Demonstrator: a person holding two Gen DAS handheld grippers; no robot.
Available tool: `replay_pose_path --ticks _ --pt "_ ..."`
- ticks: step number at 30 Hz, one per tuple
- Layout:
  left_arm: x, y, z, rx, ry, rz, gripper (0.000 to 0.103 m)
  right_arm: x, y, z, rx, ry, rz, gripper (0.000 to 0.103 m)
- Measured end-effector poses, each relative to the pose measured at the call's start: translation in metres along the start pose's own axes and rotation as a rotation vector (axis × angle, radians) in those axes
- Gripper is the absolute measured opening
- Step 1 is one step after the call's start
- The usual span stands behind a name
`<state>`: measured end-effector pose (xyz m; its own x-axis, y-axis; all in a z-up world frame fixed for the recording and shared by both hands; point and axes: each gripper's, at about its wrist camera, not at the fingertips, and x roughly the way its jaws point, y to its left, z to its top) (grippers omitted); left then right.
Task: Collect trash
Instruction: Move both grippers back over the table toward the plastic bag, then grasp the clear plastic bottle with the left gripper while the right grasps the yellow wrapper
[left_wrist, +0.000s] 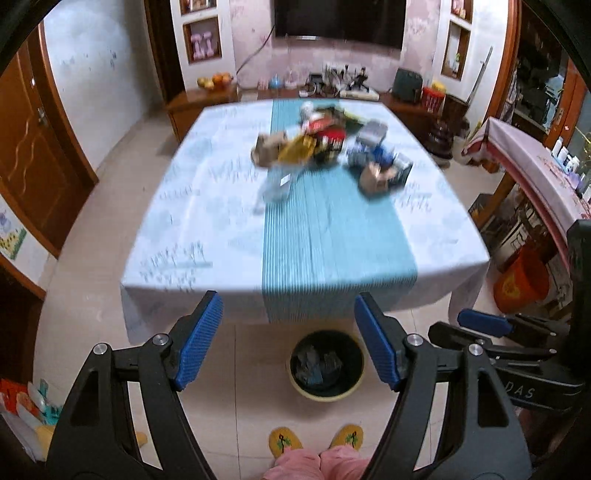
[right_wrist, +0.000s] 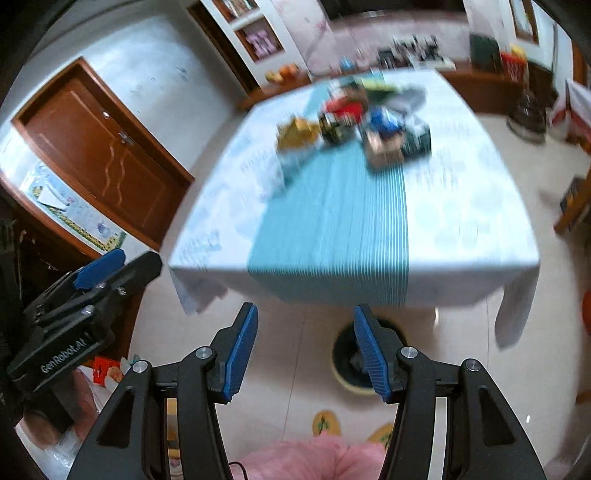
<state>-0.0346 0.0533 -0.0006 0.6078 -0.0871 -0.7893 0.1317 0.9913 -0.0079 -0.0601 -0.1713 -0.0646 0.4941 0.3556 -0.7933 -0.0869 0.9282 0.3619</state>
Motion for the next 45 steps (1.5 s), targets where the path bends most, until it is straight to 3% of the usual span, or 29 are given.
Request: replay_pose_path --ticks 6,13,16,24,32,38,40,41,42,45 --pt "-0.024 -0.016 0.041 0.04 -0.031 0.035 0.072 -0.029 0.013 0.04 -0.009 -0.095 0.029 0.055" --pt "-0.007 -0.025 0.078 0.087 -0.014 0.03 0.072 -0.033 0.007 0.088 0.028 -0.152 0.031 0.055" --pt "0.02 -0.024 0.088 0.098 0.018 0.018 0.072 -0.02 0.002 0.108 0.058 -0.166 0.014 0.055" --pt "0.145 0.0 0.121 0.095 0.207 -0.043 0.071 0.044 -0.019 0.159 0.188 -0.145 -0.043 0.055" --pt "0.252 0.032 0.16 0.102 0.331 -0.109 0.071 0.129 -0.029 0.203 0.364 -0.09 -0.064 0.055" --pt "0.307 0.041 0.174 0.122 0.387 -0.155 0.071 0.173 -0.026 0.223 0.439 -0.057 -0.076 0.055" --pt "0.319 0.045 0.177 0.122 0.394 -0.167 0.066 0.186 -0.022 0.228 0.447 -0.04 -0.074 0.055" --pt "0.327 0.048 0.178 0.121 0.404 -0.178 0.054 0.193 -0.019 0.232 0.448 -0.033 -0.072 0.055" --pt "0.331 0.05 0.178 0.123 0.412 -0.187 0.048 0.199 -0.015 0.235 0.446 -0.03 -0.071 0.055" --pt "0.338 0.057 0.183 0.148 0.401 -0.199 0.044 0.216 -0.003 0.245 0.441 -0.02 -0.065 0.055"
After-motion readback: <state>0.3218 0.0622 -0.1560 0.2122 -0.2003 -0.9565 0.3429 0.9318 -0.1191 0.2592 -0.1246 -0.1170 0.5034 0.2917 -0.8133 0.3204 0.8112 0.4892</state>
